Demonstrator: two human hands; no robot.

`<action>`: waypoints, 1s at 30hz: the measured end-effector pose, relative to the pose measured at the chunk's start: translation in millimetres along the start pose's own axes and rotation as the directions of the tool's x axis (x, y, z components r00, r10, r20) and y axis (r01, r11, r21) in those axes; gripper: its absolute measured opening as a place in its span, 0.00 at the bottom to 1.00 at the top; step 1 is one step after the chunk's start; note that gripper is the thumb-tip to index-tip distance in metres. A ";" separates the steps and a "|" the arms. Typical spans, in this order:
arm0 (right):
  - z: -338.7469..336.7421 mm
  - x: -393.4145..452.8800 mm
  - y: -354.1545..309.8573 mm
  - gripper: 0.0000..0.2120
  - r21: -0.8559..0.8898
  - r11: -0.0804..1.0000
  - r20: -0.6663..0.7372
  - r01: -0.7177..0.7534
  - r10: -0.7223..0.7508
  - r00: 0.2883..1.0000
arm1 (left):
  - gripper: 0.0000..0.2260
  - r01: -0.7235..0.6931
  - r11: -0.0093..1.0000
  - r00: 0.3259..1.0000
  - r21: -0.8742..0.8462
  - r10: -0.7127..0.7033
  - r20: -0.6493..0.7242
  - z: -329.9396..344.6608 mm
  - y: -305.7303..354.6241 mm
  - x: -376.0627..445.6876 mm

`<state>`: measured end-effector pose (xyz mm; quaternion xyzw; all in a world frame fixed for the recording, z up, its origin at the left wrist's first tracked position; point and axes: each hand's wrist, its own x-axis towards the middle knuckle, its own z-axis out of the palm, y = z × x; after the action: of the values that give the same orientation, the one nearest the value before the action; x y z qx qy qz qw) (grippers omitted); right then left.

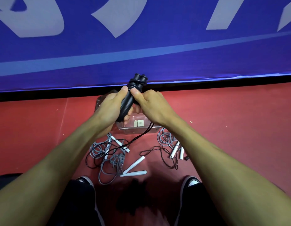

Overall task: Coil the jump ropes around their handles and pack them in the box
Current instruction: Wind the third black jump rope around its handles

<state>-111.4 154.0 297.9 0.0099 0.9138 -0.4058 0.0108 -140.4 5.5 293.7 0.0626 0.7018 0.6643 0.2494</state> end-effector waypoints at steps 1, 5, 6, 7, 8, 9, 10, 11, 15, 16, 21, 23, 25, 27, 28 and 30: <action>0.6 -0.1 1.7 0.34 -0.018 1.000 -0.007 0.010 -0.010 1.000 | 0.24 0.032 0.999 0.999 0.015 -0.032 -0.007 -2.5 -0.4 0.9; 0.3 -1.7 -1.4 0.33 0.017 1.000 0.018 0.006 -0.006 1.000 | 0.30 0.014 0.985 0.998 0.171 -0.003 -0.063 -7.7 -3.5 1.9; 0.0 -2.6 -3.0 0.33 0.048 0.999 0.047 -0.012 0.010 0.999 | 0.32 -0.003 0.973 0.996 0.233 0.024 -0.087 -7.3 -4.4 1.8; 0.2 -3.5 -4.2 0.33 0.075 0.997 0.079 -0.031 0.025 0.997 | 0.34 -0.014 0.949 0.991 0.315 0.054 -0.119 -7.1 -6.0 2.0; 0.6 -4.8 -5.2 0.33 0.088 0.995 0.110 -0.047 0.038 0.993 | 0.34 -0.019 0.913 0.983 0.408 0.091 -0.157 -7.4 -8.0 2.6; 1.2 -5.6 -5.5 0.33 0.090 0.994 0.130 -0.059 0.047 0.990 | 0.31 -0.025 0.868 0.972 0.497 0.137 -0.191 -7.3 -9.5 2.8; 1.8 -6.3 -6.3 0.33 0.090 0.994 0.138 -0.068 0.055 0.989 | 0.27 -0.037 0.824 0.960 0.566 0.187 -0.210 -7.5 -10.7 2.6; 2.2 -7.0 -6.9 0.33 0.094 0.993 0.134 -0.077 0.064 0.989 | 0.22 -0.059 0.785 0.949 0.617 0.236 -0.210 -6.7 -11.4 1.7; 3.0 -4.2 -9.8 0.31 0.166 0.981 0.113 -0.098 0.080 0.990 | 0.20 -0.140 0.709 0.909 0.692 0.368 -0.194 -0.9 -10.9 -2.5; 3.9 -2.7 -9.6 0.30 0.181 0.979 0.104 -0.090 0.072 0.992 | 0.19 -0.161 0.701 0.907 0.695 0.383 -0.177 -0.9 -10.1 -2.2; 3.7 7.3 3.1 0.27 0.244 0.968 0.068 -0.056 0.041 0.997 | 0.17 -0.220 0.776 0.963 0.591 0.271 0.003 -9.4 -4.8 2.3; -2.3 8.1 6.6 0.29 0.239 0.970 0.050 -0.051 0.040 0.998 | 0.13 -0.211 0.840 0.976 0.499 0.210 0.059 -12.8 -3.6 1.4; -7.6 6.4 7.0 0.31 0.218 0.975 0.032 -0.050 0.044 0.999 | 0.10 -0.189 0.915 0.982 0.357 0.174 0.074 -12.8 -1.0 -1.1; -11.5 3.3 5.3 0.37 0.190 0.980 0.053 -0.052 0.043 0.998 | 0.09 -0.169 0.952 0.985 0.256 0.155 0.072 -9.6 1.0 -4.2; -12.3 2.2 4.6 0.38 0.179 0.982 0.072 -0.056 0.044 0.996 | 0.09 -0.152 0.964 0.988 0.218 0.140 0.069 -7.3 1.3 -5.3; -13.7 0.1 3.8 0.38 0.152 0.985 0.103 -0.076 0.061 0.993 | 0.09 -0.109 0.982 0.994 0.154 0.103 0.045 -3.7 0.2 -7.1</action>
<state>-111.6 166.7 304.3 0.0221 0.8768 -0.4755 0.0688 -135.9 -0.8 295.8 0.1317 0.7427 0.6183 0.2208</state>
